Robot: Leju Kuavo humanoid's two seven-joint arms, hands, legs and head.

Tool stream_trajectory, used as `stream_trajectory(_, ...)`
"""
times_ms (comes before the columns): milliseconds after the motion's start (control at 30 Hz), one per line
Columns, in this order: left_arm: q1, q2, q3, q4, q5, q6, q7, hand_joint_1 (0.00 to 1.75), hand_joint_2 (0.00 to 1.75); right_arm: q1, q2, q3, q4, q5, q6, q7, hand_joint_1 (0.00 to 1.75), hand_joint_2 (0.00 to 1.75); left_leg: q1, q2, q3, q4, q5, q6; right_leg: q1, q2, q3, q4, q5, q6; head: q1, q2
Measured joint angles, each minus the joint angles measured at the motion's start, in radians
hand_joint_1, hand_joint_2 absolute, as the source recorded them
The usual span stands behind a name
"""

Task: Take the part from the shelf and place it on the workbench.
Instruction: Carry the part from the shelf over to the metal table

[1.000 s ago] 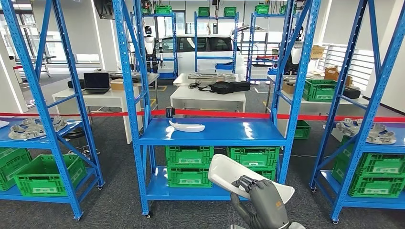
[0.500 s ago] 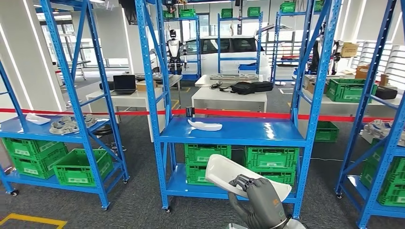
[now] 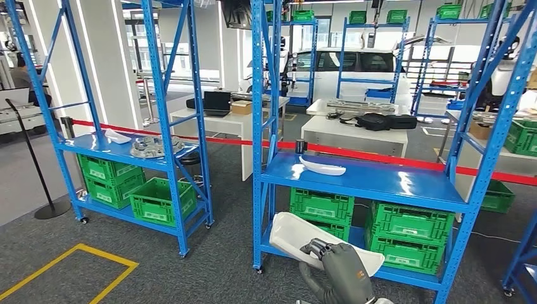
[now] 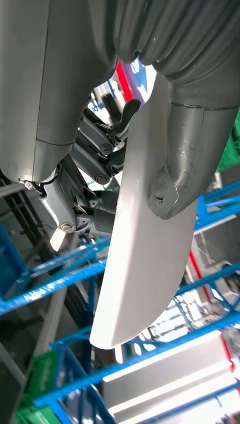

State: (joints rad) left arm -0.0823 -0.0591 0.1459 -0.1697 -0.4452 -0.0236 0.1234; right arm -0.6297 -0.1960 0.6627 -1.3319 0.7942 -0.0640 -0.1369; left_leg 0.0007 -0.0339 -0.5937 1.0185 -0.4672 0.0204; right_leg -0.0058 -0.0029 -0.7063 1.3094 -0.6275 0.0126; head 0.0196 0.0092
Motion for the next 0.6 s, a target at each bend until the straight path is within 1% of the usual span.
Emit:
stream_trajectory(33, 0.001, -0.001, 0.0, 0.0, 0.0, 0.0, 0.0, 0.0, 1.75, 0.007, 0.0, 0.0, -0.002, 0.005, 0.002, 0.001, 1.75, 1.75, -0.001, -0.015, -0.004, 0.003, 0.002, -0.001, 0.0, 0.003, 0.012, -0.019, 0.018, -0.003, 0.0, 0.0)
stream_trajectory(67, 0.001, -0.001, 0.001, 0.0, 0.0, 0.0, 0.001, 0.0, 1.75, 0.011, 0.0, -0.002, -0.005, 0.009, 0.003, 0.001, 1.75, 1.75, -0.001, -0.029, -0.007, 0.006, 0.004, -0.002, 0.001, 0.01, 0.043, -0.075, 0.05, -0.008, 0.0, 0.0)
stream_trajectory(100, 0.001, -0.002, 0.001, 0.0, -0.001, 0.0, 0.001, 0.0, 1.75, 0.014, 0.0, -0.003, -0.008, 0.013, 0.005, 0.002, 1.75, 1.75, 0.0, -0.041, -0.011, 0.01, 0.005, -0.004, 0.0, 0.029, 0.081, -0.147, 0.079, -0.013, 0.001, 0.0)
stream_trajectory(133, 0.0, -0.003, 0.001, 0.0, -0.001, 0.0, 0.001, 0.0, 1.75, 0.015, 0.0, -0.005, -0.012, 0.016, 0.006, 0.003, 1.75, 1.75, -0.001, -0.053, -0.014, 0.013, 0.006, -0.007, 0.0, 0.049, 0.112, -0.21, 0.1, -0.017, 0.0, 0.0)
stream_trajectory(167, 0.0, -0.003, 0.002, 0.0, -0.002, 0.0, 0.001, 0.0, 1.75, 0.016, 0.001, -0.007, -0.016, 0.018, 0.008, 0.004, 1.75, 1.75, 0.0, -0.063, -0.019, 0.015, 0.008, -0.012, 0.0, 0.064, 0.133, -0.253, 0.111, -0.02, 0.0, 0.0)
stream_trajectory(200, 0.0, -0.004, 0.002, 0.0, -0.002, 0.0, 0.001, 0.0, 1.75, 0.018, 0.001, -0.009, -0.019, 0.02, 0.01, 0.006, 1.75, 1.75, 0.001, -0.073, -0.024, 0.015, 0.012, -0.019, 0.001, 0.073, 0.14, -0.271, 0.111, -0.023, 0.0, 0.0)
stream_trajectory(233, 0.001, -0.004, 0.002, 0.0, -0.003, 0.0, 0.001, 0.0, 1.75, 0.02, 0.001, -0.01, -0.022, 0.022, 0.013, 0.007, 1.75, 1.75, 0.002, -0.084, -0.027, 0.013, 0.016, -0.027, 0.003, 0.066, 0.14, -0.275, 0.113, -0.024, 0.0, 0.0)
stream_trajectory(267, 0.004, -0.004, 0.002, 0.0, -0.003, 0.0, 0.001, 0.0, 1.75, 0.022, 0.002, -0.011, -0.025, 0.024, 0.015, 0.008, 1.75, 1.75, 0.004, -0.091, -0.031, 0.01, 0.019, -0.034, 0.002, 0.055, 0.141, -0.278, 0.117, -0.029, 0.0, 0.0)
stream_trajectory(300, 0.007, -0.004, 0.002, 0.0, -0.003, 0.0, 0.001, 0.0, 1.75, 0.023, 0.003, -0.013, -0.028, 0.025, 0.017, 0.008, 1.75, 1.75, 0.003, -0.081, -0.035, 0.013, 0.017, -0.039, 0.0, 0.044, 0.142, -0.283, 0.121, -0.034, 0.001, 0.0)
stream_trajectory(333, 0.009, -0.004, 0.002, 0.001, -0.004, 0.0, 0.001, 0.0, 1.75, 0.023, 0.005, -0.016, -0.032, 0.028, 0.019, 0.006, 1.75, 1.75, 0.001, -0.059, -0.045, 0.029, 0.006, -0.044, -0.003, 0.033, 0.144, -0.288, 0.126, -0.04, -0.001, 0.0)
stream_trajectory(367, 0.01, -0.004, 0.002, 0.001, -0.004, 0.0, 0.001, 0.0, 1.75, 0.025, 0.007, -0.02, -0.035, 0.03, 0.02, 0.003, 1.75, 1.75, 0.0, -0.029, -0.063, 0.065, -0.017, -0.048, -0.005, 0.02, 0.145, -0.293, 0.129, -0.045, -0.002, 0.0)
stream_trajectory(400, 0.009, -0.005, 0.002, 0.001, -0.004, 0.0, 0.0, 0.0, 1.75, 0.028, 0.008, -0.023, -0.037, 0.033, 0.022, 0.0, 1.75, 1.75, 0.0, 0.0, -0.089, 0.121, -0.049, -0.052, -0.004, 0.008, 0.145, -0.295, 0.13, -0.047, -0.003, 0.0)
stream_trajectory(433, 0.008, -0.005, 0.002, 0.001, -0.005, 0.0, 0.0, 0.0, 1.75, 0.033, 0.009, -0.027, -0.039, 0.035, 0.022, -0.003, 1.75, 1.75, 0.003, 0.016, -0.118, 0.187, -0.081, -0.057, -0.004, -0.006, 0.145, -0.295, 0.13, -0.049, -0.004, 0.0)
stream_trajectory(467, 0.008, -0.005, 0.002, 0.001, -0.006, 0.0, 0.0, 0.0, 1.75, 0.04, 0.009, -0.029, -0.039, 0.037, 0.023, -0.005, 1.75, 1.75, 0.006, 0.022, -0.143, 0.246, -0.105, -0.062, -0.003, -0.02, 0.144, -0.295, 0.13, -0.049, -0.005, 0.0)
stream_trajectory(500, 0.009, -0.005, 0.002, 0.001, -0.006, 0.0, -0.001, 0.0, 1.75, 0.047, 0.009, -0.03, -0.041, 0.038, 0.024, -0.006, 1.75, 1.75, 0.009, 0.025, -0.154, 0.278, -0.112, -0.066, -0.003, -0.034, 0.144, -0.294, 0.13, -0.049, -0.005, 0.0)
stream_trajectory(533, 0.01, -0.004, 0.002, 0.001, -0.007, 0.0, -0.001, 0.0, 1.75, 0.053, 0.009, -0.031, -0.043, 0.039, 0.025, -0.007, 1.75, 1.75, 0.012, 0.028, -0.147, 0.273, -0.102, -0.069, -0.004, -0.047, 0.143, -0.294, 0.13, -0.049, -0.005, 0.0)
stream_trajectory(567, 0.011, -0.004, 0.002, 0.001, -0.007, 0.0, -0.002, 0.0, 1.75, 0.057, 0.009, -0.031, -0.046, 0.041, 0.026, -0.008, 1.75, 1.75, 0.014, 0.035, -0.119, 0.228, -0.076, -0.071, -0.004, -0.059, 0.144, -0.293, 0.129, -0.048, -0.005, 0.0)
stream_trajectory(600, 0.011, -0.003, 0.002, 0.0, -0.007, 0.0, -0.003, 0.0, 1.75, 0.059, 0.01, -0.032, -0.05, 0.042, 0.027, -0.009, 1.75, 1.75, 0.015, 0.053, -0.077, 0.156, -0.046, -0.071, -0.004, -0.071, 0.144, -0.292, 0.128, -0.045, -0.005, 0.0)
